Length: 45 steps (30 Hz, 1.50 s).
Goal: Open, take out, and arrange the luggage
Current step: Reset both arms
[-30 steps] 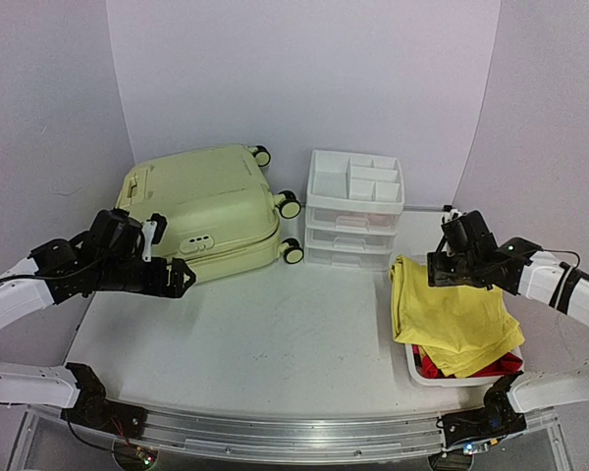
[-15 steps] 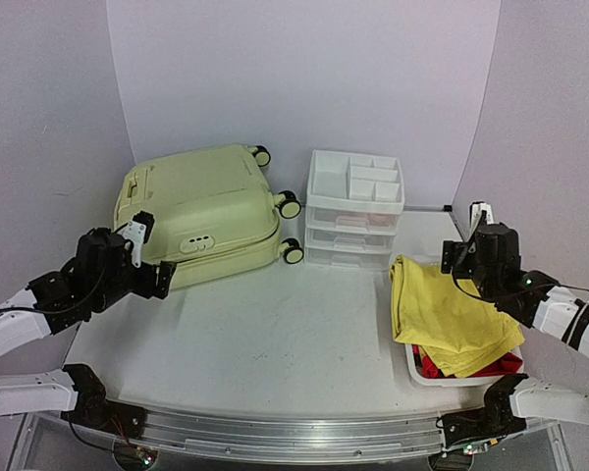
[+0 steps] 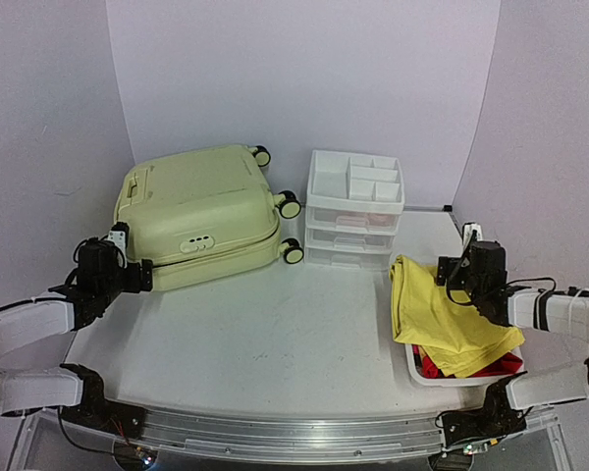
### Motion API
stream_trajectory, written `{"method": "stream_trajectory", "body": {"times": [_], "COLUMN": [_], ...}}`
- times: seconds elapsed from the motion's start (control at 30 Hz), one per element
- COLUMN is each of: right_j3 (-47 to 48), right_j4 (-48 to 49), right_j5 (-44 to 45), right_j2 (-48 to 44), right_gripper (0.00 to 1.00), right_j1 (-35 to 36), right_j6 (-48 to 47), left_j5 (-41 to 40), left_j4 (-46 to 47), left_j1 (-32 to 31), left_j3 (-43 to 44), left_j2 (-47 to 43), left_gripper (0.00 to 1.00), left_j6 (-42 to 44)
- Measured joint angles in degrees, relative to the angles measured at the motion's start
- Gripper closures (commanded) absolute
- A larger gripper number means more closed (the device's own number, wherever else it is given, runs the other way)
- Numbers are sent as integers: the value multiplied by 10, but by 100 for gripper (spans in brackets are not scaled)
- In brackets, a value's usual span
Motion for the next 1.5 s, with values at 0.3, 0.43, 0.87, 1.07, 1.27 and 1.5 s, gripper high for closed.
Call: {"method": "stream_trajectory", "body": {"times": [0.3,0.43,0.87,1.07,1.27,1.5], "right_j3": [-3,0,8,20,21,21], "right_j4": [186,276,372,356,354,353], "right_j5": [-89,-129,-156,-162,-163,-163], "right_j2": [163,219,281,283,283,283], "right_gripper": [2,2,2,2,2,2], "right_j1": [-61,-87,-104,-107,-107,-107], "right_j6": [-23,-26,-21,-22,-22,-23], "left_j5": [6,16,108,121,107,76], "left_j4": [202,296,454,499,506,489], "left_j1": [15,30,99,106,106,105], "left_j3": [-39,-47,-52,-52,-50,-37], "left_j2": [118,167,265,294,302,306], "left_gripper": [0,0,0,0,0,0], "left_j6": [11,34,51,52,45,34]}}
